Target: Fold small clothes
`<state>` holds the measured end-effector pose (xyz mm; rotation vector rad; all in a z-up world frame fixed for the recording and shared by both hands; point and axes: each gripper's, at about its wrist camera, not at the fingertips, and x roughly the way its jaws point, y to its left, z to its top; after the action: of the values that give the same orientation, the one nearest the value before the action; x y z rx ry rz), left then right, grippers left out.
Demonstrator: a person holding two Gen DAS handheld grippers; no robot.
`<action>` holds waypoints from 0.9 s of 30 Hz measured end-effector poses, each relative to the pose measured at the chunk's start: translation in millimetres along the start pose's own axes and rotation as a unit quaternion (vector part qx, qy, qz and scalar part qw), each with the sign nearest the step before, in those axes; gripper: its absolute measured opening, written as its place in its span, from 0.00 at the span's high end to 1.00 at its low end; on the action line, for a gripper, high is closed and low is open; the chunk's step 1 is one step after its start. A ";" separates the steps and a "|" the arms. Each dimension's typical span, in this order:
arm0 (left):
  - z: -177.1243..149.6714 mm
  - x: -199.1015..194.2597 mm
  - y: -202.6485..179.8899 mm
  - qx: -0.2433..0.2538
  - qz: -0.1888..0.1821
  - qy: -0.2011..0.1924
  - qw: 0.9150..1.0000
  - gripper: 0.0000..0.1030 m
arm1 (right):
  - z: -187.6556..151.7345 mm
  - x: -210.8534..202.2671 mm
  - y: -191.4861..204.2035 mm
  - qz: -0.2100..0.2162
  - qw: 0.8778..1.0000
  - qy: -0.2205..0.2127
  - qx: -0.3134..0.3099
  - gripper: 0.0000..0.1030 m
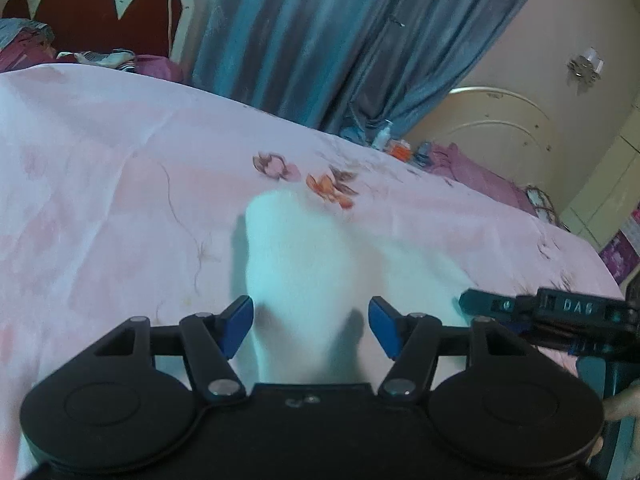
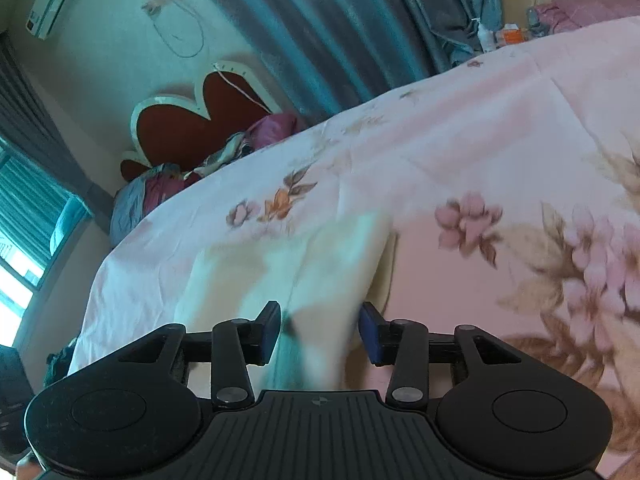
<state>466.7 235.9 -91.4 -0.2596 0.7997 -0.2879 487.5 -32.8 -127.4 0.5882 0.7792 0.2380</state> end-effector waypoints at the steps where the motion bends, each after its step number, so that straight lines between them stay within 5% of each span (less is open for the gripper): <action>1: 3.5 4.9 1.0 -0.002 0.008 -0.001 1.000 0.40 | 1.9 4.9 -0.7 -0.002 1.000 0.001 0.004 0.58; 9: 8.2 38.0 11.7 -0.017 0.058 0.009 0.998 0.32 | 8.4 42.5 3.8 -0.070 0.996 -0.014 -0.061 0.68; 18: -3.6 -1.2 -0.9 -0.004 0.067 0.000 0.998 0.36 | 2.4 0.9 5.0 -0.044 0.997 -0.022 -0.053 0.67; 20: -10.9 -11.9 -5.0 0.000 0.068 0.003 0.998 0.35 | -7.1 -13.3 9.4 -0.035 0.997 -0.019 -0.061 0.62; 22: -20.6 -21.9 -9.8 0.007 0.071 0.007 0.997 0.35 | -19.1 -26.2 11.5 -0.029 0.998 -0.016 -0.060 0.45; 27: -46.6 -32.4 -20.6 0.018 0.075 0.034 0.996 0.35 | -53.2 -49.0 13.0 -0.026 0.998 -0.002 -0.062 0.45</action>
<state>407.8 222.5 -94.2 -0.1549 0.8757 -0.1703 415.3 -20.6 -120.8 0.4514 0.7696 0.2359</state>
